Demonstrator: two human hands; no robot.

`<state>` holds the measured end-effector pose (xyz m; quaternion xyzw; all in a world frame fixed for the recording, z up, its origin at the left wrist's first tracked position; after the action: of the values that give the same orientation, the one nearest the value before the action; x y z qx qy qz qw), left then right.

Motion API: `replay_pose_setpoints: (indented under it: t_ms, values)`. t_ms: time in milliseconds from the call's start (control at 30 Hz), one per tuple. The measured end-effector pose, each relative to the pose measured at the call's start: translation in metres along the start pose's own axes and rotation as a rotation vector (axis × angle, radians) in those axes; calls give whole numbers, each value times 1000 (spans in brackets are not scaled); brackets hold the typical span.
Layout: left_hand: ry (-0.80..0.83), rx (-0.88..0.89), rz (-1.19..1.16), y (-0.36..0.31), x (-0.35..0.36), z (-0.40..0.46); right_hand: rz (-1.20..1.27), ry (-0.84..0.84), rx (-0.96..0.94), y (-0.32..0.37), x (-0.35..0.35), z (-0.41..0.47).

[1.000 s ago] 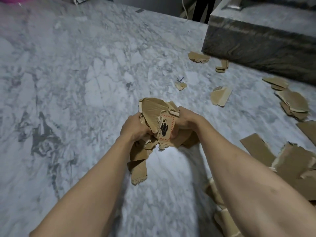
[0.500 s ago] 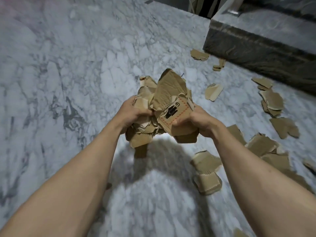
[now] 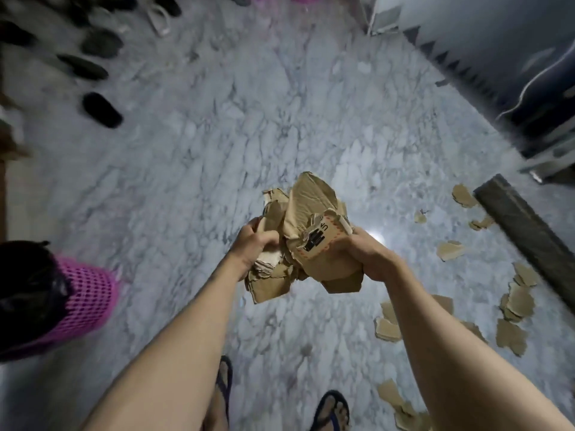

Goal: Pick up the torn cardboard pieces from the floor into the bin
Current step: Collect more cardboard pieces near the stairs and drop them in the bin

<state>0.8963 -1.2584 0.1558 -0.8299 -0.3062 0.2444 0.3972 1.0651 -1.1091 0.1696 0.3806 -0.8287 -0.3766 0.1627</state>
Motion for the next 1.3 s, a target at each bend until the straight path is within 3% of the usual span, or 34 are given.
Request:
replay_pose_setpoints:
  t_ms: [333,567,767,900,1067,1133,1233,1300]
  values:
    - [-299,-41,-123,34,-289,-27,-213,254,43,58,290,24]
    - [-545,-196,-188,141,-525,-21,-315,431,114,10,557,72]
    - [-703,-290,-271,232,-683,6,-441,517,127,-27,755,116]
    - [-724,-275,-324,261,-735,35,-487,506,61,-40,822,151]
    - [-732,-259,-371,298,-751,76,-549,408,2,-47,852,171]
    - [-653,-349,-372,306,-751,85,-618,419,4,-55,859,174]
    - [-444,-598,-131,309,-748,79,-787,425,-4,-69,862,173]
    - [-389,-641,-44,310,-746,73,-785,406,8,-75,854,168]
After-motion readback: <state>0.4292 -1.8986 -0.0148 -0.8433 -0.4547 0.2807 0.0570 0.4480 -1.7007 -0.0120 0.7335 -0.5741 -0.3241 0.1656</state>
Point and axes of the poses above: each hand's wrist, its own z-axis towards the middle knuckle, its own x-axis out of the palm, y = z × x, the point moved 2 cm from there along z, towards the middle knuckle, and after that the axes turned 9 degrees about -y, right-handed, at the moved point
